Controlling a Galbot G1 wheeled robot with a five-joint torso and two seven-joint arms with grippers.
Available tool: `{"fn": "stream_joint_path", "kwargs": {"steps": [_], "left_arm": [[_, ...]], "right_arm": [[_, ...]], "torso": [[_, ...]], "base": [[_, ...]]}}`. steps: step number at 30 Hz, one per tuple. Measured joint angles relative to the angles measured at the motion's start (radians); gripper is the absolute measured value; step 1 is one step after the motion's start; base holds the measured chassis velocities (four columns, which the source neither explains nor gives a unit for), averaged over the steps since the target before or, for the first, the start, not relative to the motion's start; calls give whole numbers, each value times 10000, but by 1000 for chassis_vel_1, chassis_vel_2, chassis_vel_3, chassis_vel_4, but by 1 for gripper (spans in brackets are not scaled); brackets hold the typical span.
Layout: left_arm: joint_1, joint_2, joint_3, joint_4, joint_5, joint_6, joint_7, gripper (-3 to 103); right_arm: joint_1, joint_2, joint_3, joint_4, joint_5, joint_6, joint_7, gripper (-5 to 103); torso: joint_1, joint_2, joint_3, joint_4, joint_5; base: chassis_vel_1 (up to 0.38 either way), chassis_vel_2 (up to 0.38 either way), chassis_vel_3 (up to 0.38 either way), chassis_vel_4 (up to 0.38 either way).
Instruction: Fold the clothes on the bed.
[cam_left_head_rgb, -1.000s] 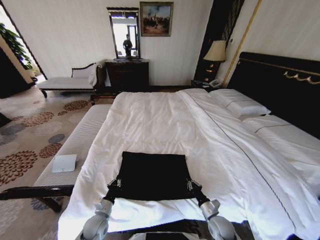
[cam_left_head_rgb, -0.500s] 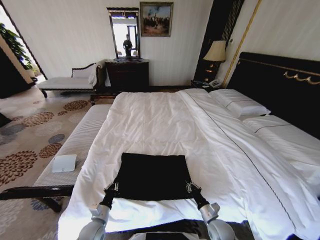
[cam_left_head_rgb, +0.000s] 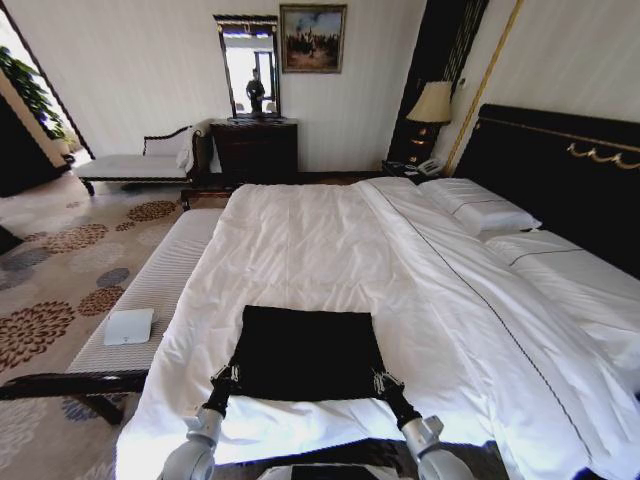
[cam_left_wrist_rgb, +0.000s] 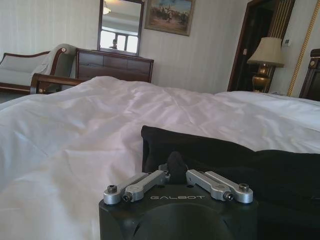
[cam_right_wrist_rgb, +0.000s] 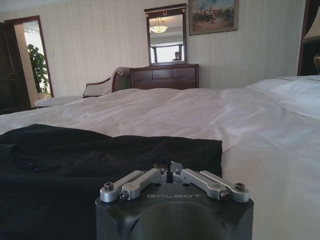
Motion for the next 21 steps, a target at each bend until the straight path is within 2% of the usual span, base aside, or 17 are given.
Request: {"fn": "stream_joint_path", "kwargs": {"steps": [15,19,20,21], "left_arm": [[89,43,-23,-45,68,-9,-57,1],[136,46,-3,-74,166,-10,-305,1],[172,53,6,-110,220,-9,-366,-1],[229,75,12,-158,284,-8,-392,4]], "right_arm": [[-166,52,31,-55,-187,134,-128,0],[-207,53,36,-75,-309,138,-199,0],[-222,54,36,-96,-382,142,-211,1],[-233,59,36,-141,-489,171,-211,7]], "torso": [[0,0,0,0,0],[0,0,0,0,-1],[0,0,0,-1,-1],[0,0,0,-1,-1]], "base": [[0,0,0,0],[0,0,0,0],[0,0,0,0],[0,0,0,0]]}}
